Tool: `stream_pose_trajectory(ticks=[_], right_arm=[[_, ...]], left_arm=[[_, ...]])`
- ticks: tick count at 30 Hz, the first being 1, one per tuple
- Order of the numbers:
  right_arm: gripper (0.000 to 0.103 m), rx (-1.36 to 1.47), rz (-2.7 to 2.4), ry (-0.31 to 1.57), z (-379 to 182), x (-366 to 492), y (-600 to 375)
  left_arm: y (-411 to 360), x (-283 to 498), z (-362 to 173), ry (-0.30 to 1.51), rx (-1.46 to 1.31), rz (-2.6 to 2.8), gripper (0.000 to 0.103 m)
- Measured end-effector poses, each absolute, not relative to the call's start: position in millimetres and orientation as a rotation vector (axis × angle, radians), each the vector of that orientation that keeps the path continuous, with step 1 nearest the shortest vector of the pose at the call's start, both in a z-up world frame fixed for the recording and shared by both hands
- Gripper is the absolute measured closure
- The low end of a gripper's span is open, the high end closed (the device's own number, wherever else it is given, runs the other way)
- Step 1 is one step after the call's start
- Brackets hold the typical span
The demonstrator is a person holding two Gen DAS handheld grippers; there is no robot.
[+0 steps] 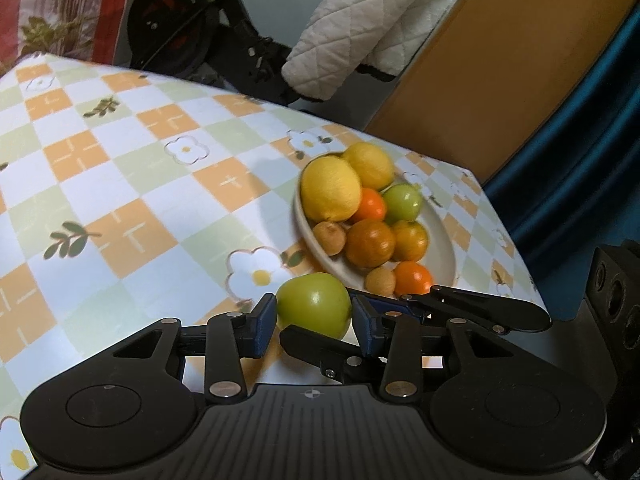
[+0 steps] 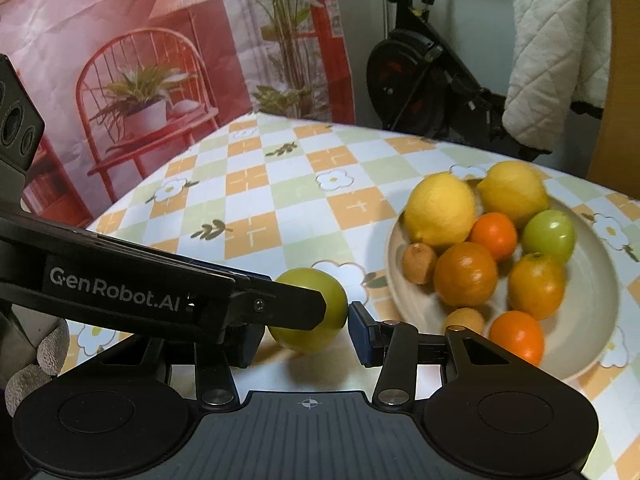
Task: Organize fruits
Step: 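Carry the pale green apple onto the plate and open the left gripper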
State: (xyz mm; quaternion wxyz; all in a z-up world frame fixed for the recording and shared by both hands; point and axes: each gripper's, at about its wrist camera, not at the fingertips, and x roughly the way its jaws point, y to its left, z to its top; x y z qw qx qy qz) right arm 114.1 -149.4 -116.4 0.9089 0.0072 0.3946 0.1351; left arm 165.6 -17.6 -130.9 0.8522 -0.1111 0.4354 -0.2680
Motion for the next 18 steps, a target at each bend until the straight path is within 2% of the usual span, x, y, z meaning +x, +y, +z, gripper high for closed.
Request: stream_pose_trajectory(ticks=[18], right_arm=[[0.061,0.019,0.153,0.697,-74,121,-242]], left_arm=[[-120,191,-89,0.799,-0.103,-0.695,0.060]])
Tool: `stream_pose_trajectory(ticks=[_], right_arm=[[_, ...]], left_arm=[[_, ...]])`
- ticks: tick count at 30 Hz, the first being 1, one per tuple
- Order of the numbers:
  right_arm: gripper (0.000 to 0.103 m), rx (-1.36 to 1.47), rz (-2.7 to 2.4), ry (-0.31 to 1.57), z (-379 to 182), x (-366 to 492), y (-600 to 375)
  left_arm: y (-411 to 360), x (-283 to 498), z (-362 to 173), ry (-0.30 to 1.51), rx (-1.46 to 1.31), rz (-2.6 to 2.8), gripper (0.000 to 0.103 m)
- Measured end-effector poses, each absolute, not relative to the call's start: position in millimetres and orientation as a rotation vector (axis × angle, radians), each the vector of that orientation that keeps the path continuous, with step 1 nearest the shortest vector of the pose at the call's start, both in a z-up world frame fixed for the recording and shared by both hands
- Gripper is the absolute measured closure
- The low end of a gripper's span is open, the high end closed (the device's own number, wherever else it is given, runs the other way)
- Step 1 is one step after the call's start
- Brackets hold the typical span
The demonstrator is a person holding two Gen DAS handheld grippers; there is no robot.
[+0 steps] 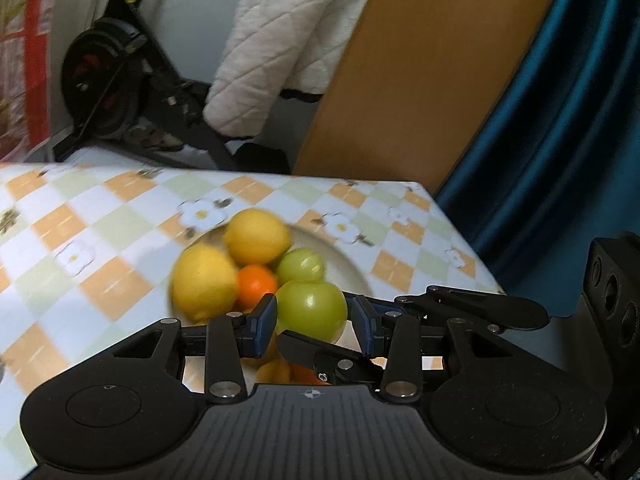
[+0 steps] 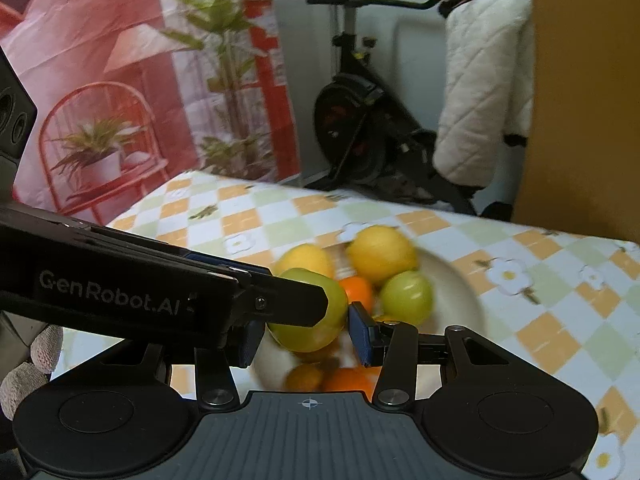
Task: Organize fruits
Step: 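Carry the pale green apple onto the plate and open the left gripper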
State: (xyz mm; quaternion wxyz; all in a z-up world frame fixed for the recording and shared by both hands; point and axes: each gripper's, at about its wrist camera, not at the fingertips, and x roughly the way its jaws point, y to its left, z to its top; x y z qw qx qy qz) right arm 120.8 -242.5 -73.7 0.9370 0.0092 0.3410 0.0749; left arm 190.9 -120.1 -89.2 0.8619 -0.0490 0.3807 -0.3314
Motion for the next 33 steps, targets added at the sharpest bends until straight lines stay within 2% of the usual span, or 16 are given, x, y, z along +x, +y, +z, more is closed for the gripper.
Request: stream_pose_trajectory(ticks=[13,33], right_arm=[[0.061,0.015,0.087,0.708,-86,138,-309],[0.061,0.033,0.079,0.767,-114,151,-327]], left_arm=[[-183,221,-105,0.841,-0.046,-0.759,0.060],[-206,236,-129,0.897,0.006,-0.743,0.060]])
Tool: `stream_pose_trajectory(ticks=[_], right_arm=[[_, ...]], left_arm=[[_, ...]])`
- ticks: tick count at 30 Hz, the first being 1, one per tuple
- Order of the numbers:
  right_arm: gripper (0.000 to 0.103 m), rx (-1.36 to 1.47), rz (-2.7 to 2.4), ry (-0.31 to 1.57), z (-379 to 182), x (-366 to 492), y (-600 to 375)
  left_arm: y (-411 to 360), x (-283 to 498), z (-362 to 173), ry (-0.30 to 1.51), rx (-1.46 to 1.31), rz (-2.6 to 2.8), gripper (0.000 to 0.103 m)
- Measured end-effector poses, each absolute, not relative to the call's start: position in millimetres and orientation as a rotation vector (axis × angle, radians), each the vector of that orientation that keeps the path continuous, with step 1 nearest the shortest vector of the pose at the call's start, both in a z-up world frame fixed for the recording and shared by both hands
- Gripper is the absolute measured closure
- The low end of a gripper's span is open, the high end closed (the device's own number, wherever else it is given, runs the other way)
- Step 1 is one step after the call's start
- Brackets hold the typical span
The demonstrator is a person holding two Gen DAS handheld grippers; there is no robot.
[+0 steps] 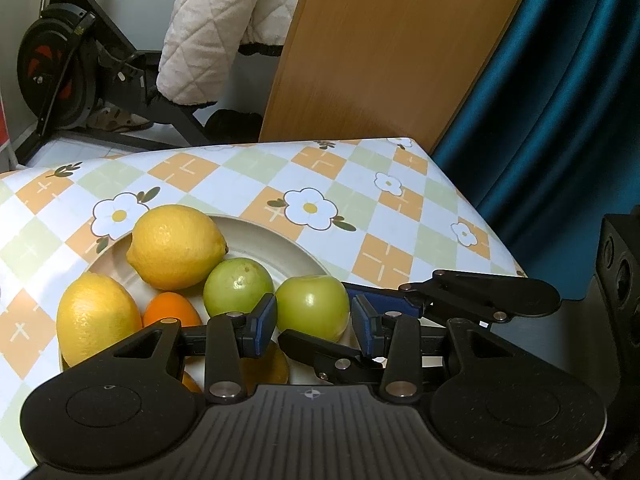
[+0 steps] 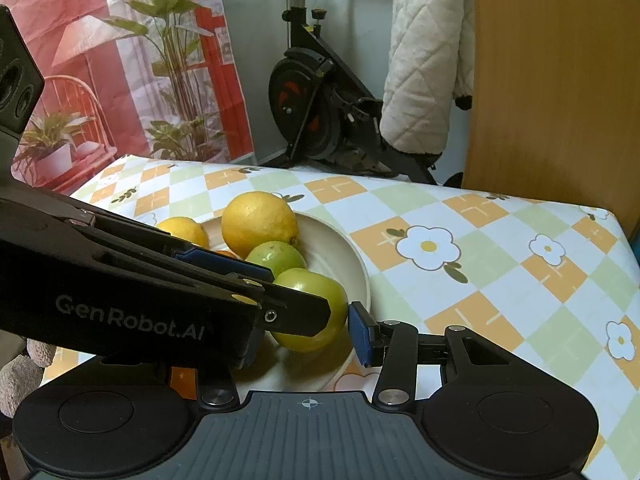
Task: Organize fruits
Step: 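Carry the pale green apple onto the plate and open the left gripper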
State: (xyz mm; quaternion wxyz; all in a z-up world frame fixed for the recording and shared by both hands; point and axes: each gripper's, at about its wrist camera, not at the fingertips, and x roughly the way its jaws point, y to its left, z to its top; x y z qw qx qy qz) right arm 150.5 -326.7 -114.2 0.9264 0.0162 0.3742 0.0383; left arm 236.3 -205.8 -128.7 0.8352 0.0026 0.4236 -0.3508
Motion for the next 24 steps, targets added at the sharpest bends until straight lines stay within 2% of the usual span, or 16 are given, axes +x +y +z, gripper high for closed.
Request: stream_pose_trajectory(ticks=[24], right_arm=[[0.062,0.005,0.064,0.823,-120.6,157.3,-317.2]], left_arm=[[-197.4,235.8,-133.5,0.912,-0.004,-0.718,0.059]])
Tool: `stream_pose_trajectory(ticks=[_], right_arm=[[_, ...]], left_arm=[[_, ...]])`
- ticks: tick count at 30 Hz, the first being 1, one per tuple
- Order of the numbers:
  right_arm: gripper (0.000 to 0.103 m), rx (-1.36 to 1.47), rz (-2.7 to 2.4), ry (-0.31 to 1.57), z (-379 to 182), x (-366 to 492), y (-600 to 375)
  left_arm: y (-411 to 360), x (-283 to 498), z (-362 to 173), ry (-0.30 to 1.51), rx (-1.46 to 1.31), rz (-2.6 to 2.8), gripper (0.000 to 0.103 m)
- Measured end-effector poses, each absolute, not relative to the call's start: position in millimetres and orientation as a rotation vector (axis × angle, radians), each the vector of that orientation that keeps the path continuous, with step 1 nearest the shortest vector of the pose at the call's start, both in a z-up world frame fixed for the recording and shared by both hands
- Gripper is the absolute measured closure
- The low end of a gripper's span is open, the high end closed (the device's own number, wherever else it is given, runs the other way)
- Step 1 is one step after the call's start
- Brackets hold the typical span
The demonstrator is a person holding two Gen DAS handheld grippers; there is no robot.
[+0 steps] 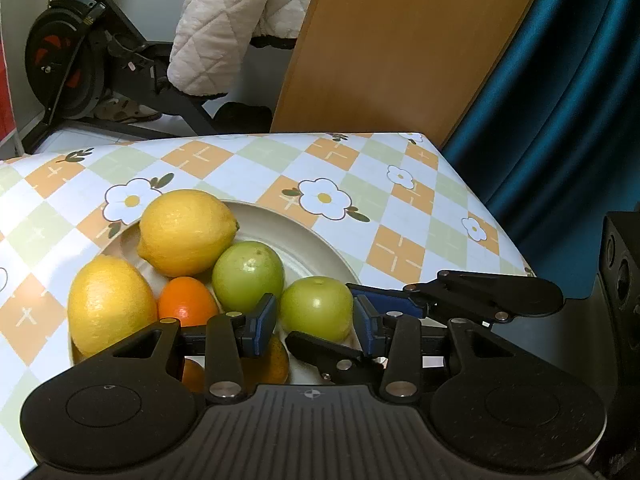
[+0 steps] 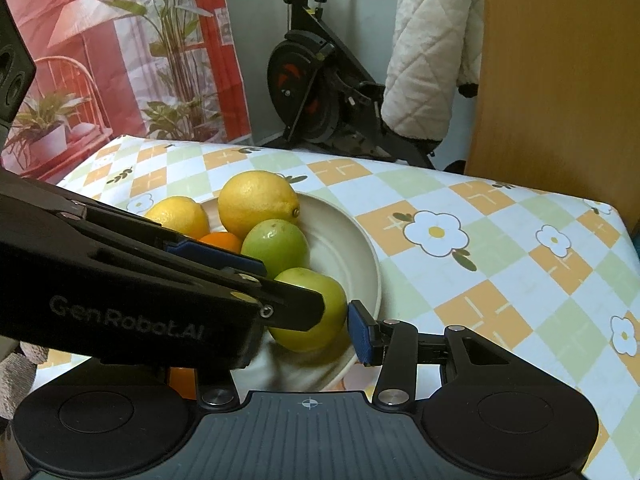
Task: Organize fruits
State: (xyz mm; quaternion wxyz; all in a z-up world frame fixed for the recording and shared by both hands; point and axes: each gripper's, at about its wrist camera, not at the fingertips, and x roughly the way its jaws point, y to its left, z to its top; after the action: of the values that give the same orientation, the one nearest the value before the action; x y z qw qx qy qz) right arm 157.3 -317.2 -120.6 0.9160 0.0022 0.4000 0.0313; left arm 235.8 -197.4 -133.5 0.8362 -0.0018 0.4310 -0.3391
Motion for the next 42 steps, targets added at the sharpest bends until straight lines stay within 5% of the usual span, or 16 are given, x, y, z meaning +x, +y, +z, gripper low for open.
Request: stream_pose_trajectory(ticks=[12,15,22,29,35,42], right_arm=[[0.059,-0.026,0.028,0.839,-112,155,-311],[0.049,-0.038,0.005,0.842,-108,153,-309],[0.044,-0.030,-0.022,0.837,-97,143,-304],[0.025,-0.015,-0.037,0.808,-79,130,-293],[0.004,0.021,-0.041,0.771,-60,115,-281],[0.001,0.031,-0.035,0.729,-40,97,-261]], left_arm=[[-174,232,-126,0.898,-0.007,-0.670,0.055],[-164,228,-124,0.889,-0.013,-0.647,0.043],[-142,216,-113,0.857,-0.011,-0.606,0.040],[-119,196,-92,0.806,-0.016,-0.562,0.024],[-98,174,-70,0.763,0.007,-0.503,0.020],[-74,154,-44,0.705,-0.002,-0.420,0.017]])
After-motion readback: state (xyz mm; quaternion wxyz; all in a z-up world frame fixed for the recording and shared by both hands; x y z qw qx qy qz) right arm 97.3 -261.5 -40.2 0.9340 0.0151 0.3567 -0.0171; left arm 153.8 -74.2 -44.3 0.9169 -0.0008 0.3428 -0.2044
